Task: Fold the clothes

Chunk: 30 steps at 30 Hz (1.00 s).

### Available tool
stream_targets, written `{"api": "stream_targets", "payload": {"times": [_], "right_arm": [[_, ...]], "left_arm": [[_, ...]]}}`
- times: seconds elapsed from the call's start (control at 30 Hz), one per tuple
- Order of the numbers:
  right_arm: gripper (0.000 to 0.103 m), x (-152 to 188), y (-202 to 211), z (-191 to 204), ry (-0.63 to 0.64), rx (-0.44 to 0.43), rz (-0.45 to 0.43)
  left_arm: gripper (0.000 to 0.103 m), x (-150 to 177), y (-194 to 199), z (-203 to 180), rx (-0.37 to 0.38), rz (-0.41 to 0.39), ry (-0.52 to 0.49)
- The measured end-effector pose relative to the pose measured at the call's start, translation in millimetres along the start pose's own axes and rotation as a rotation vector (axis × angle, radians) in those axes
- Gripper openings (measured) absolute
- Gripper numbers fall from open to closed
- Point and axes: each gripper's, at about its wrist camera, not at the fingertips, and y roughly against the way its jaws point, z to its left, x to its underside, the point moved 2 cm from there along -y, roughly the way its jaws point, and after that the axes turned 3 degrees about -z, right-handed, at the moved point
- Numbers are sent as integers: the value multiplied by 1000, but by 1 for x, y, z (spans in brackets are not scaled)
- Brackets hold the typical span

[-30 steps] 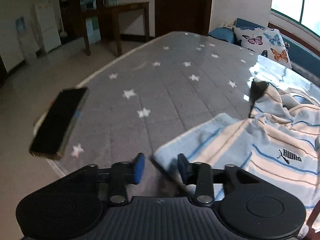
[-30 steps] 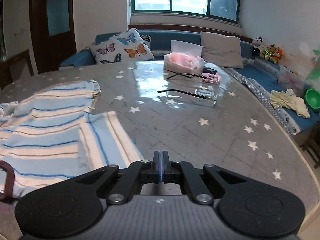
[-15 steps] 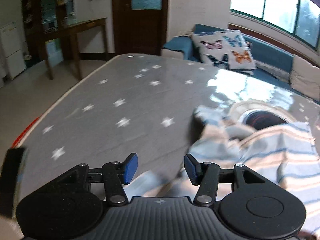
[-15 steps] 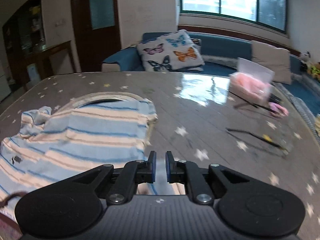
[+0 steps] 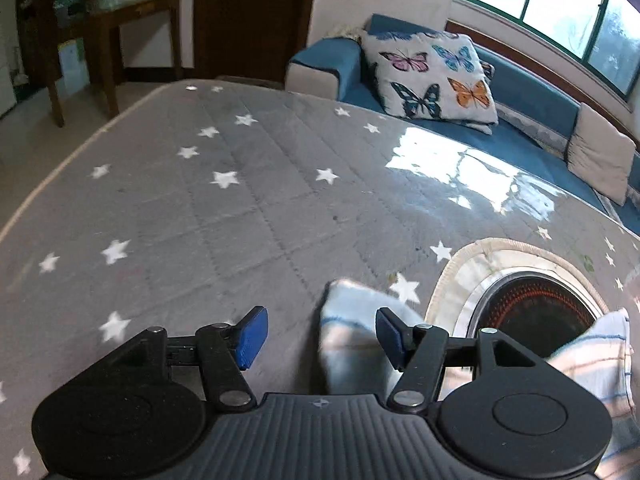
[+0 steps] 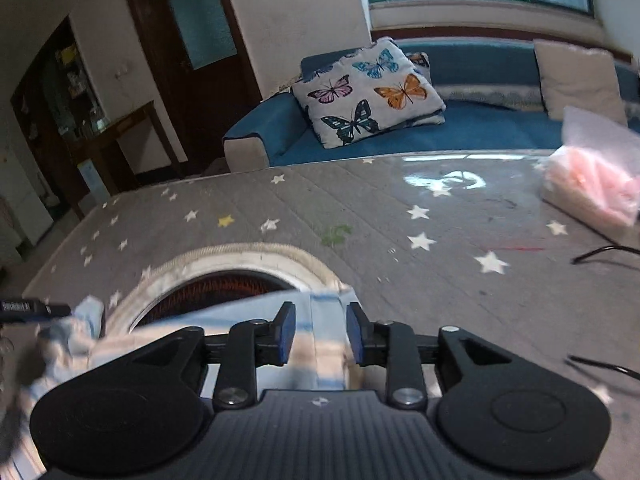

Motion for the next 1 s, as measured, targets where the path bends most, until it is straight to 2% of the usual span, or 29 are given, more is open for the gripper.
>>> {"api": "stream_targets", "payload": {"times": [0.2,0.23,0.27,0.37,0.4,0.47,0.6,0.8,0.9,1.0], "right_arm": [[33,-9,-43,-9,-78,-11,65],[33,-8,-47,-9,-80,-11,76],[32,-7,-51,-8,-83,-10,87],[11,-4,-60,-6,-88,-11,114],[8,-3,-59,-5,-89,-13,111],[6,-3,-56,-4,-88,-16,94],[6,-11,-25,-1,-80,-61,6],[6,-4,47,-3,-54,-153,-114],[6,13,80,-6,-24,-171,-130],[6,38,102,-7,19,-159,-92]], "left_arm": [[60,-7,-21,-6,20,38,-21],[54,-7,-22,-7,31,37,-31],[40,-8,-22,-9,47,40,-39],[10,-9,-24,-12,93,51,-55],[7,-9,-23,-12,101,49,-57],[4,-9,-19,-12,113,31,-53],[3,-15,4,-4,140,-45,-25],[3,-12,73,21,256,-206,17],[3,4,103,33,302,-247,-1],[3,28,119,43,315,-232,-29]]}}
